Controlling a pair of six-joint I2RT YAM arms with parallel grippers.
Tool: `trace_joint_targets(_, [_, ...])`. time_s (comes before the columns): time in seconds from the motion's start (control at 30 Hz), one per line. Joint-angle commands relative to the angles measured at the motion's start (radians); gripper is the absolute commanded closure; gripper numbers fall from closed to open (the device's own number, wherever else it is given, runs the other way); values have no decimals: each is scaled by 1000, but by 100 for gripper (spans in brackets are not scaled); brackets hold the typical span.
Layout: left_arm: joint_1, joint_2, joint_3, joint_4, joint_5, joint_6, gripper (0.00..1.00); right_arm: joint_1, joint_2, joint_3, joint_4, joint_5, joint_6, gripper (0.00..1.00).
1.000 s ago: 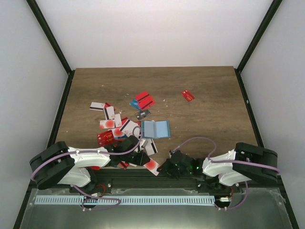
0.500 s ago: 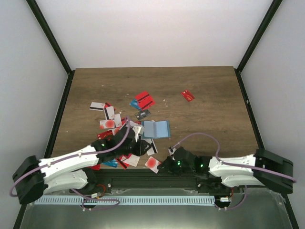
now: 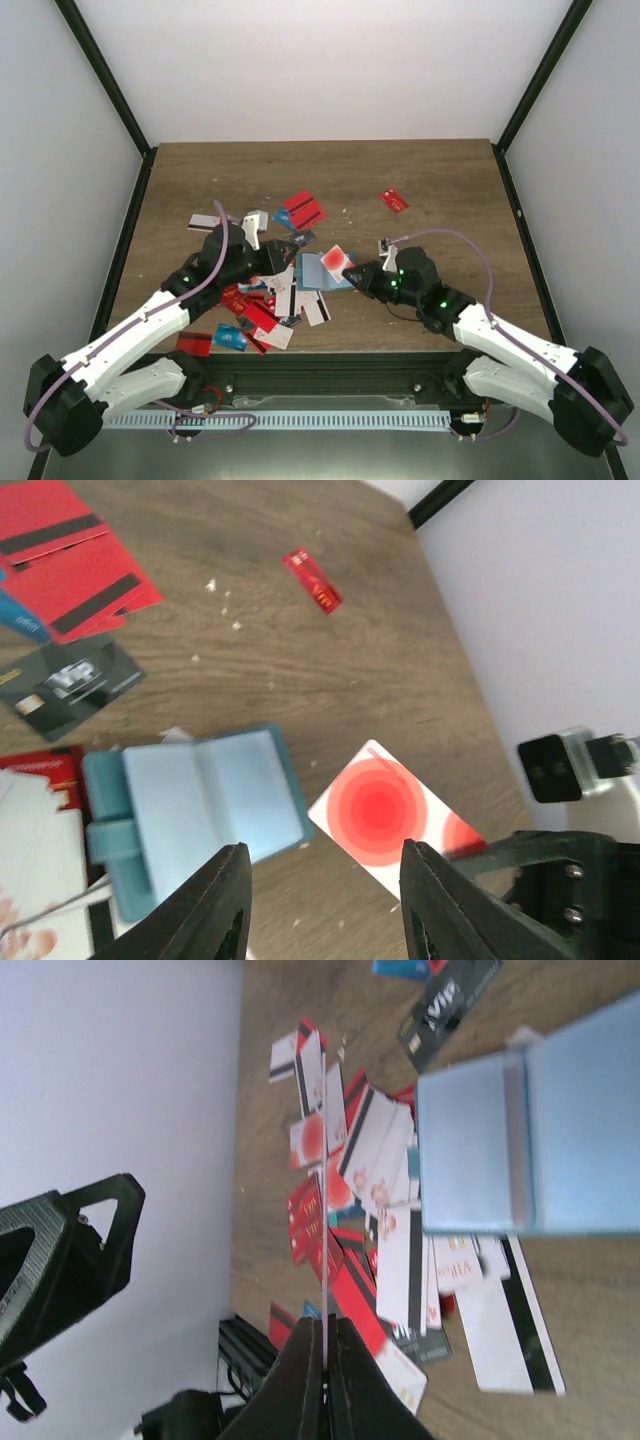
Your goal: Put the credit cards into the card holder
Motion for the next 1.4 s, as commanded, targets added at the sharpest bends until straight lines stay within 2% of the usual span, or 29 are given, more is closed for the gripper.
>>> trace_joint_targets(0.0, [71,55,10,230,196,4,55,-82,81,57,192,-89,-38,99])
trace_joint_targets(0.23, [139,196,15,561,440,-124,50,-129,210,151,413,-156,-34,99])
trace_joint_targets(0.37, [154,243,26,670,489,-164,46,-160,226,172,496,-170,-14,99])
trace_joint_targets(0.63, [157,314,49,800,545,-206,46,-186,243,193,616,-221,5,99])
trace_joint_targets(0.73, [156,336,53,861,554,-233,54,-185,254,180,670,-239,29,99])
trace_joint_targets(0.8, [156,353,56,899,560,-254,64,-185,264,171,706,-258,44,99])
trace_joint_targets(0.93, [156,384,59,975,572,-294,77,-185,285,171,741,-293,67,99])
trace_joint_targets(1.0, [155,394,63,987,574,-309,94,-185,292,165,759,-307,79,99])
trace_joint_targets(1.13, [155,386,59,979,572,-312,96,-188,281,157,735,-315,57,99])
trace_joint_targets(1.17, [155,380,58,964,570,-307,96,-196,276,166,690,-320,36,90])
trace_joint_targets(1.23, [156,366,58,931,573,-295,96,-223,259,183,590,-328,-25,66])
trace_joint_targets(1.27, [157,357,58,916,580,-290,96,-245,251,190,539,-338,-56,58])
trace_joint_targets(1.3, [156,350,60,891,586,-280,96,-276,240,195,489,-356,-90,52])
trace_joint_targets(1.37, [156,335,69,827,613,-245,96,-340,231,207,416,-422,-166,48])
